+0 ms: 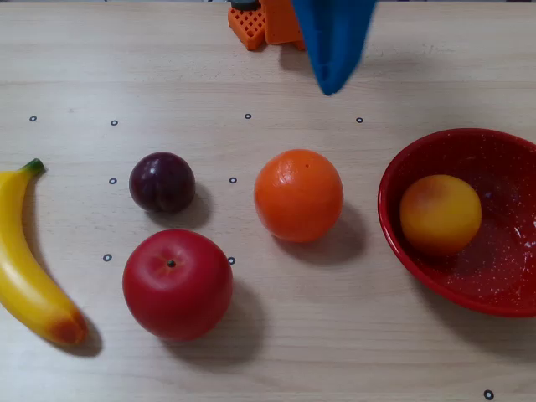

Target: Put peach in the red bowl.

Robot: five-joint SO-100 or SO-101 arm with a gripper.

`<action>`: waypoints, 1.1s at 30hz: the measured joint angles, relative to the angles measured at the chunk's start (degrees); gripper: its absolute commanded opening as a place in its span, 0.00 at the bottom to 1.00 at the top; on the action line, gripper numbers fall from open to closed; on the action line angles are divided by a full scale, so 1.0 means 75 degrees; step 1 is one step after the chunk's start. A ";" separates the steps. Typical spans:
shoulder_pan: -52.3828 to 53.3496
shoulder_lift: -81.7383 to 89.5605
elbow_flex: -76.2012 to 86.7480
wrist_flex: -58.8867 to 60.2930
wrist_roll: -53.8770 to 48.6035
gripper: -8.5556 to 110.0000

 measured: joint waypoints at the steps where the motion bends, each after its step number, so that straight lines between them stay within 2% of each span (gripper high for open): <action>1: 0.0094 0.0469 0.0527 -0.0164 0.0129 0.07; 8: 0.0246 0.2977 0.2918 -0.0738 0.0879 0.07; 14: 0.0305 0.4980 0.4828 -0.1148 0.1008 0.07; 22: 0.0293 0.6539 0.6563 -0.1277 0.1289 0.07; 33: 0.1160 0.8273 0.8906 -0.1910 0.1312 0.07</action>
